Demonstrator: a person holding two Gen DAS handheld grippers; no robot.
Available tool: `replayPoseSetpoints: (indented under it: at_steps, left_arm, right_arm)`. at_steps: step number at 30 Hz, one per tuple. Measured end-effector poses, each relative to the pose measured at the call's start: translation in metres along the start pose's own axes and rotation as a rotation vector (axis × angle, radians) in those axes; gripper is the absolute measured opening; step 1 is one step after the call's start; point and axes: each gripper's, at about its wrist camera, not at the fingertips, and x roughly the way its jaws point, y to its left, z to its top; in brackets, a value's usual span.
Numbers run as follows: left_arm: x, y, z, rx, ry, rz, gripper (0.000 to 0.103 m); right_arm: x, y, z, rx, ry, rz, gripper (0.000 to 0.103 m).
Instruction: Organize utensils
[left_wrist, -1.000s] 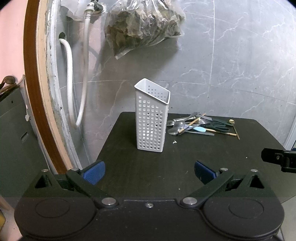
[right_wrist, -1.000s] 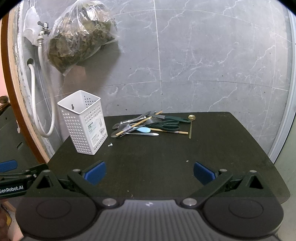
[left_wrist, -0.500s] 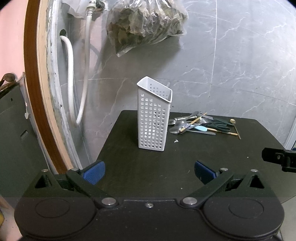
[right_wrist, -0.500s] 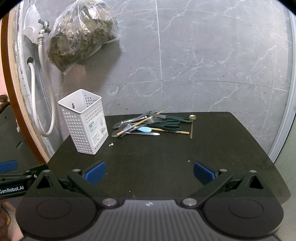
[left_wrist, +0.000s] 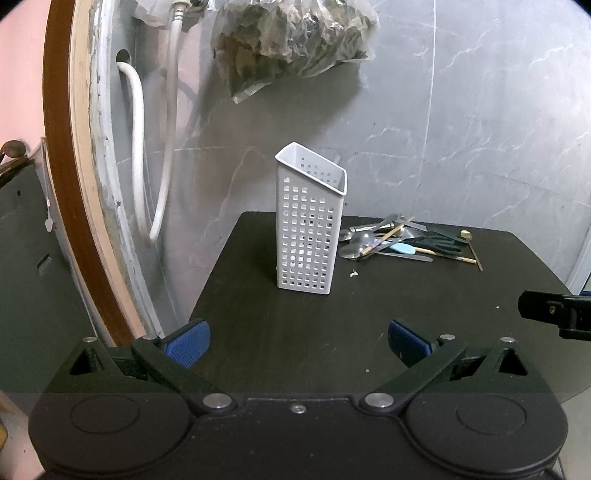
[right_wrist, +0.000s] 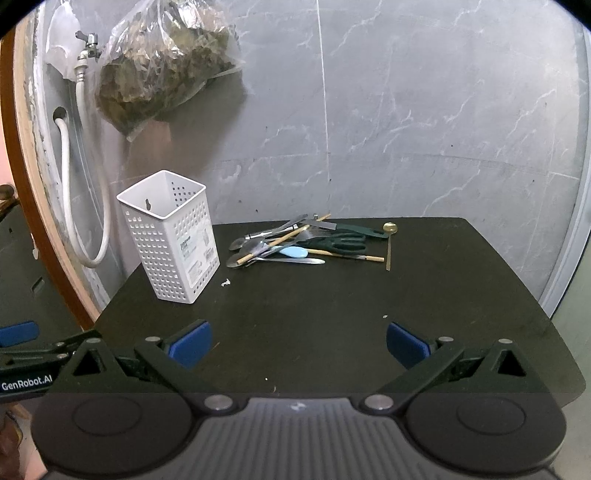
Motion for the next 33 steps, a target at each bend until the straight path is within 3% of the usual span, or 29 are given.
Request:
replayPoseSetpoints:
  at_steps: [17, 33]
  left_arm:
    - [0.011, -0.001, 0.003, -0.004, 0.024, 0.002, 0.102]
    - [0.042, -0.009, 0.005, -0.014, 0.094, 0.028, 0.102]
  right_arm:
    - [0.014, -0.001, 0.005, -0.005, 0.031, 0.001, 0.103]
    - [0.049, -0.011, 0.004, -0.015, 0.119, 0.04, 0.103]
